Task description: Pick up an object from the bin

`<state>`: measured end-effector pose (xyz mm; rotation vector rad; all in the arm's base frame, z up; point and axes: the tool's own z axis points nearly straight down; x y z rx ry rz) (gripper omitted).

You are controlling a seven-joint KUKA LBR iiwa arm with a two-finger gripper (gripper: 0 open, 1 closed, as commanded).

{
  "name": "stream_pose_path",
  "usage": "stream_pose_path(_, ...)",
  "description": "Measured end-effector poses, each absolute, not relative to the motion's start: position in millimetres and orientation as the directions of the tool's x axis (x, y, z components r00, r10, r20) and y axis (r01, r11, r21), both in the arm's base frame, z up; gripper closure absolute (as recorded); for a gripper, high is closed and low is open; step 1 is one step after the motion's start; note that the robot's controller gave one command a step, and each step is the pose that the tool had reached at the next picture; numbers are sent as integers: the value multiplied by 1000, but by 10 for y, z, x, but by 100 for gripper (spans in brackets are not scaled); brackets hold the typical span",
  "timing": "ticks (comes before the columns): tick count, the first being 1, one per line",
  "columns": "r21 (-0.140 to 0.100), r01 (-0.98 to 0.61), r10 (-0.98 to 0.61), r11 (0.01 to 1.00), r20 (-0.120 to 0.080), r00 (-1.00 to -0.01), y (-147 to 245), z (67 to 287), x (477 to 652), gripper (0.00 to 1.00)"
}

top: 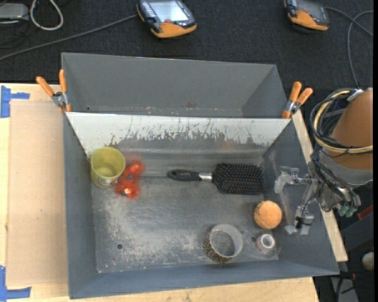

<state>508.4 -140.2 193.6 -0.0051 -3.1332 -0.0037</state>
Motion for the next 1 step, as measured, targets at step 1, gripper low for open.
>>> stream_pose_path(1,0,4,4,1000,-2,-1000,-1397,1951,5107,0)
